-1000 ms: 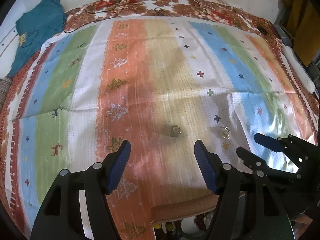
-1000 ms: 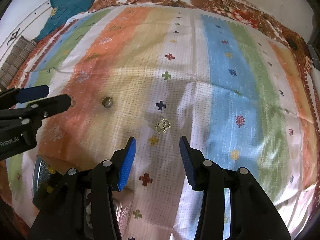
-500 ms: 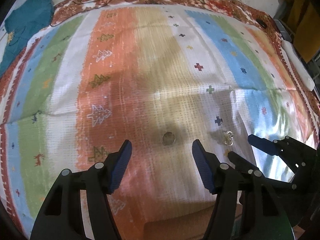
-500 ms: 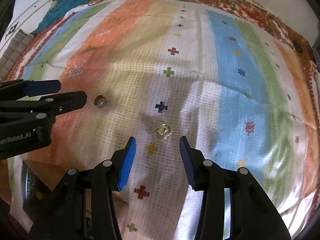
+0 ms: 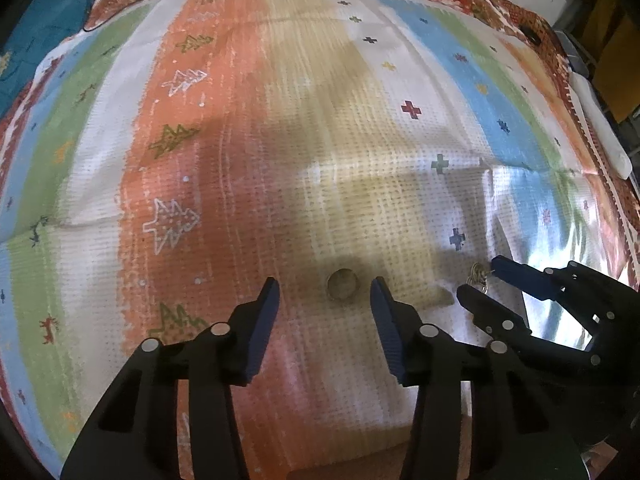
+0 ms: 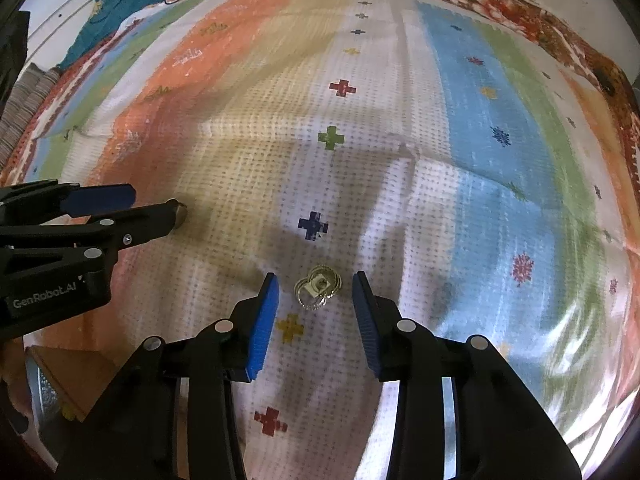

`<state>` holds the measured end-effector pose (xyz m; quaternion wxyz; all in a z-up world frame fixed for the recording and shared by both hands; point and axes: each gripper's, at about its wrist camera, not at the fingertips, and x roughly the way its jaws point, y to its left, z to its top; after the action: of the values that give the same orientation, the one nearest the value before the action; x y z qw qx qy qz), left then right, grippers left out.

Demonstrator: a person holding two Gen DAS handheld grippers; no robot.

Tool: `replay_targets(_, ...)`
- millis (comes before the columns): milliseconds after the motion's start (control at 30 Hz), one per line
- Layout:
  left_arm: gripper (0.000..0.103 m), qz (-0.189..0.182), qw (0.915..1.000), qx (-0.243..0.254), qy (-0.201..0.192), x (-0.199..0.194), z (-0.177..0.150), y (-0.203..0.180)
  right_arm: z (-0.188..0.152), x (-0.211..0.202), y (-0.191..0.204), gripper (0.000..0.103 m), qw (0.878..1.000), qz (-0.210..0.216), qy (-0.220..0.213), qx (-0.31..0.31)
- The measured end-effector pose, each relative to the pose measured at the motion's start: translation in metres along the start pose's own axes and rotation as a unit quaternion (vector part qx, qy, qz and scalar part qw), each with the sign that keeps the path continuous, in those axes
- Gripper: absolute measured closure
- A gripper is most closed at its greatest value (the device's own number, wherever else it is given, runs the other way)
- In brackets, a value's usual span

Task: Organize jewelry
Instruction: 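Close the left tool on the silver ring while the right tool grips the gold ring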

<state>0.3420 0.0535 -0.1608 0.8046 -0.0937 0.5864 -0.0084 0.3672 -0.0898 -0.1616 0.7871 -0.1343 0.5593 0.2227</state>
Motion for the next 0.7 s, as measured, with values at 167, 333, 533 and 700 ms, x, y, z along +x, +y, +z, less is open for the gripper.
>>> replay_targets(167, 0.067, -0.021, 0.9996, 0.007, 0.016, 0.009, 0.002, -0.003, 0.000, 0.002, 0.000, 0.073, 1.000, -0.007, 0.004, -0.002)
replay_targets(333, 0.078, -0.012, 0.9996, 0.017, 0.019, 0.012, 0.002, -0.007, 0.000, 0.003, 0.001, 0.084, 1.000, -0.009, 0.009, -0.006)
replay_targets(533, 0.085, -0.005, 0.9996, 0.022, 0.014, 0.012, 0.002, -0.010, 0.000, 0.003, 0.001, 0.087, 1.000, -0.008, 0.005, -0.012)
replay_targets(700, 0.085, 0.005, 0.9997, 0.024, 0.005, 0.005, 0.001, -0.010, -0.002, -0.004, 0.003, 0.087, 1.000, -0.011, -0.001, -0.013)
